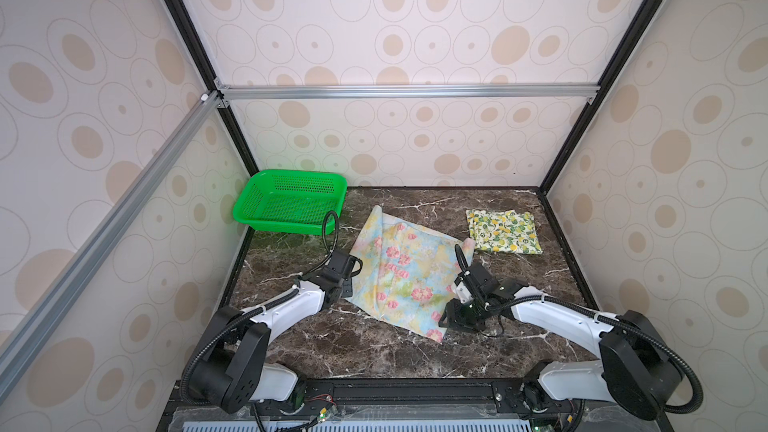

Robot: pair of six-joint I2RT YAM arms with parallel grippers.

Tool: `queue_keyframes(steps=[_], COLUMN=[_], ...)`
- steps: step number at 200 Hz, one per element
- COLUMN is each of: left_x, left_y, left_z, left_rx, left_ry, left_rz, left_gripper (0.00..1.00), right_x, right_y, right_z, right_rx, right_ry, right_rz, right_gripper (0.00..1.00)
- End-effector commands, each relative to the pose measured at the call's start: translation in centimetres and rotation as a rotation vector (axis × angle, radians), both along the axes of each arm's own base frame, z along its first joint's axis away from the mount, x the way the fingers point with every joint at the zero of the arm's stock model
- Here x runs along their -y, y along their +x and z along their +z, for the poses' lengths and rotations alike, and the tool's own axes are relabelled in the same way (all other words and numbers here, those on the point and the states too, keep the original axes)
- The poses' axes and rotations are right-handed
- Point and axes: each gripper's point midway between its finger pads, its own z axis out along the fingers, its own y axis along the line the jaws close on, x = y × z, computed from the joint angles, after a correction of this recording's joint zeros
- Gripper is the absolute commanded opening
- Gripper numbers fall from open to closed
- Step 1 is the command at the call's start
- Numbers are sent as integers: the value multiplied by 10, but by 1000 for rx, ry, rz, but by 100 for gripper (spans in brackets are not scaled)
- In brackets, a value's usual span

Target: Fold and stack the skirts

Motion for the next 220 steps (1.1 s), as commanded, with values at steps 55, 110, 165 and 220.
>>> queue_keyframes(steps=[55,110,165,220], left_x=[6,3,-15,-28], left_y=[6,8,33,68], left_z=[35,49,112,237], left_rx=[84,126,268,561], left_ry=[-118,-163,-262,-445], left_rz=[38,67,159,218], left_gripper=[0,0,0,0], right_x=[-16,-15,-15,0], right_y=[-22,-19,33,107], right_z=[-28,-35,58,206], right_rx=[-115,-111,71,345], right_ry=[-22,-50,25,288], right_rz=[29,24,59,-14], right_gripper=[44,1,0,0])
